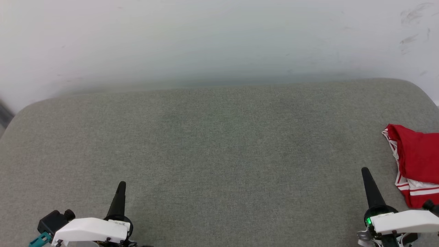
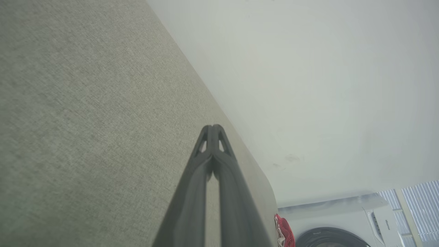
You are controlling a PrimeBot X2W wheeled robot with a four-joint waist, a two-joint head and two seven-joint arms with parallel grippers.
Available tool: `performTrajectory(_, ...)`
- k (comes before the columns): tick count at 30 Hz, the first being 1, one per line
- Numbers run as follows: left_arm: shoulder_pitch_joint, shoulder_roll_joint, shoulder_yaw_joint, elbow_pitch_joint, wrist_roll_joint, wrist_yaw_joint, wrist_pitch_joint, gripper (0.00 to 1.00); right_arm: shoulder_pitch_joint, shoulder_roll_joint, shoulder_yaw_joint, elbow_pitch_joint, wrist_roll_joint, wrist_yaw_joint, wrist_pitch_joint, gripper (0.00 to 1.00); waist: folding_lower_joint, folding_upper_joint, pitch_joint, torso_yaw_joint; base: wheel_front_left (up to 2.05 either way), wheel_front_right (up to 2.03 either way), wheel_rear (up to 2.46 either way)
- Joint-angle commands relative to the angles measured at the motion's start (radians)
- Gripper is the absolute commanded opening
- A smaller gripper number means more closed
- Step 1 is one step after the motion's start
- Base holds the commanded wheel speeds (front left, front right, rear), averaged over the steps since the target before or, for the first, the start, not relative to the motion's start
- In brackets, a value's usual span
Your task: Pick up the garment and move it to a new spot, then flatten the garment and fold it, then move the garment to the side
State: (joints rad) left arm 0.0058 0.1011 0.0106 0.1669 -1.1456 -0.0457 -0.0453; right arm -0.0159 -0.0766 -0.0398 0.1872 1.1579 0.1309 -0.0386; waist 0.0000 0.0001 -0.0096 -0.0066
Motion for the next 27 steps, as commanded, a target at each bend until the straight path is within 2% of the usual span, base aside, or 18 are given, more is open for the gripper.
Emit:
performTrajectory(1,-0.026,0.0,0.006,-0.002,-0.031,-0.01,0.007,0.0,-0.03,-0.006,-0.004,-0.003,0.032,0.0,0.008,0.0,0.0,-0.0001,0.0,0.0,0.0,0.0,0.0)
performTrajectory(27,-0.075,-0.011,0.037,0.04,-0.279,-0.053,0.072,0.0,-0.064,-0.001,-0.025,0.029,0.269,0.0,0.073,0.0,0.0,-0.0001,0.006,0.003,0.0,0.0,0.0)
